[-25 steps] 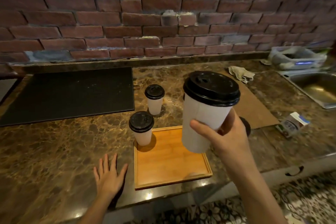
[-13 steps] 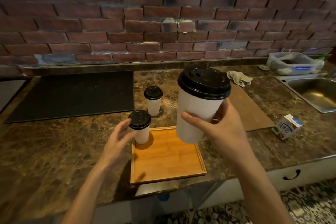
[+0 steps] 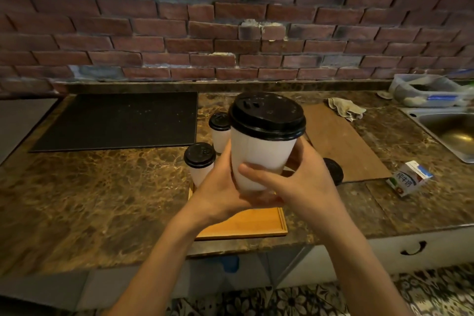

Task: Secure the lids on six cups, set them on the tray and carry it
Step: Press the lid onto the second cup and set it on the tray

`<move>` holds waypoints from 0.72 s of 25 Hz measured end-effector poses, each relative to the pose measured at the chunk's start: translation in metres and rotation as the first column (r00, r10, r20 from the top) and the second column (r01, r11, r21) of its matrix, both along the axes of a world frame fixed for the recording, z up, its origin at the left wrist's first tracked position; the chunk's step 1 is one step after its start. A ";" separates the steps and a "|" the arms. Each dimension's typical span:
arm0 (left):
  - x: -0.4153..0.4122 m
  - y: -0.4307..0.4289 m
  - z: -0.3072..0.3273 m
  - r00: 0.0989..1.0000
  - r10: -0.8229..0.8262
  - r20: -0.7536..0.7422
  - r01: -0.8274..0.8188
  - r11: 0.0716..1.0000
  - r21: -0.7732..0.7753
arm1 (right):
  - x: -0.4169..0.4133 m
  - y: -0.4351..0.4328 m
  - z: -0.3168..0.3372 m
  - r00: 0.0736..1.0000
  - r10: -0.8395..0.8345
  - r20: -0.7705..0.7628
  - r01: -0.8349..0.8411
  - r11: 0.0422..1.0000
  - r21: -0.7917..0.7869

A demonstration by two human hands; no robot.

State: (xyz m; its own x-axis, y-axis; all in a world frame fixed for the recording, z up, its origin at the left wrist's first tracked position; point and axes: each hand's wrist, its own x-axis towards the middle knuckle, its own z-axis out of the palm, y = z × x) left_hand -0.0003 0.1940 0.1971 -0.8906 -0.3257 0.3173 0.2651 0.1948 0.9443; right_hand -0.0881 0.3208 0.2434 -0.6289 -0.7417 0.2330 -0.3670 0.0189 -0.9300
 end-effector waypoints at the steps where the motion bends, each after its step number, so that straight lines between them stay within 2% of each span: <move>1: 0.002 0.002 -0.003 0.999 0.027 -0.027 -0.026 1.000 0.012 | 0.003 0.000 0.001 1.000 0.015 -0.012 -0.015 1.000 0.004; 6: 0.010 0.002 -0.004 0.989 0.085 -0.119 -0.075 0.993 0.086 | 0.009 0.007 0.032 0.988 0.110 -0.108 -0.087 0.977 0.194; 9: 0.015 0.001 -0.001 0.987 0.124 -0.098 -0.115 0.989 0.087 | 0.011 0.012 0.078 0.969 0.033 -0.245 0.013 0.983 0.183; 11: 0.016 0.003 0.000 0.980 0.176 -0.097 -0.174 0.984 0.025 | 0.015 -0.001 0.100 0.901 0.027 -0.432 0.084 0.968 0.236; 14: 0.014 0.012 0.005 0.954 0.284 -0.098 -0.287 0.958 -0.023 | 0.024 -0.038 0.105 0.741 0.167 -0.650 0.253 0.828 0.501; 15: 0.013 0.014 0.006 0.941 0.324 -0.101 -0.328 0.944 -0.025 | 0.027 -0.048 0.103 0.714 0.171 -0.679 0.298 0.804 0.515; 16: 0.012 0.015 0.007 0.927 0.361 -0.102 -0.366 0.930 -0.034 | 0.028 -0.054 0.100 0.706 0.153 -0.692 0.302 0.818 0.490; 18: 0.011 0.012 0.009 0.918 0.381 -0.109 -0.386 0.922 -0.037 | 0.026 -0.056 0.099 0.727 0.107 -0.678 0.224 0.897 0.382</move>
State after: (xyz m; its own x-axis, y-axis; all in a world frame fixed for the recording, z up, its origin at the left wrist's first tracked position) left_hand 0.0107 0.2064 0.2059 -0.6647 -0.6150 0.4241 0.2498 0.3521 0.9020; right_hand -0.0618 0.2653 0.3427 -0.4721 -0.8326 0.2898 -0.8661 0.3769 -0.3282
